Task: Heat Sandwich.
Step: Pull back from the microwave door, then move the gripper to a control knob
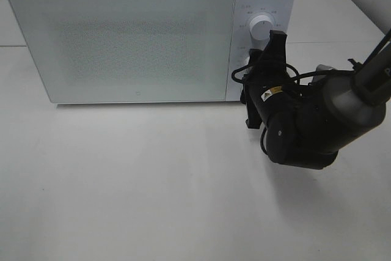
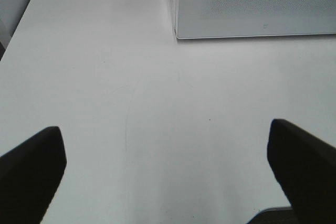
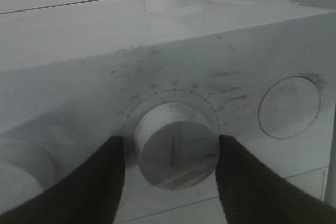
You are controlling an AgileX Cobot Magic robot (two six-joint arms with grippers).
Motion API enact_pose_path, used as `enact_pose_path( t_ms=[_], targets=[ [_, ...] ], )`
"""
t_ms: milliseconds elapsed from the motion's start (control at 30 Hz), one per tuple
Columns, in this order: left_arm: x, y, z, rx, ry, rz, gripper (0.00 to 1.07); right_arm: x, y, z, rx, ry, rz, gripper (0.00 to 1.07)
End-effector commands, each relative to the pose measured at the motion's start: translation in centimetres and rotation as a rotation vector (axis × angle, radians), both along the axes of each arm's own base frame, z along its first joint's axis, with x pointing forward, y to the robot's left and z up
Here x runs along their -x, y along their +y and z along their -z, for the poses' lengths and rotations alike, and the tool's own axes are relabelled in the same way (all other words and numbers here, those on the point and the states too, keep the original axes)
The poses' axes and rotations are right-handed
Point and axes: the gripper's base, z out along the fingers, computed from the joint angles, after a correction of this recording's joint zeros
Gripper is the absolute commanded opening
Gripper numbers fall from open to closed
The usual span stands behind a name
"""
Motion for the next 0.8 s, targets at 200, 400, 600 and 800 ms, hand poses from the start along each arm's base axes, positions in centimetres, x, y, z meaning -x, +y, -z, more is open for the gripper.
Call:
enact_pose_path(
  t_ms=[200, 400, 600, 800],
  targets=[
    [0.3, 0.0, 0.0, 0.007, -0.029, -0.003, 1.0, -0.4, 0.2, -1.0, 0.04, -0.08, -0.024, 0.76],
    [0.3, 0.0, 0.0, 0.007, -0.029, -0.003, 1.0, -0.2, 0.5, -1.0, 0.071, -0.085, -0.067, 0.76],
    [0.3, 0.0, 0.0, 0.007, -0.029, -0.003, 1.0, 1.2, 0.2, -0.5, 0.126, -0.021, -0.155, 0.76],
    [0.3, 0.0, 0.0, 0.007, -0.029, -0.003, 1.0, 2.7, -0.6, -0.6, 0.202, 0.022, -0.189, 0.76]
  ],
)
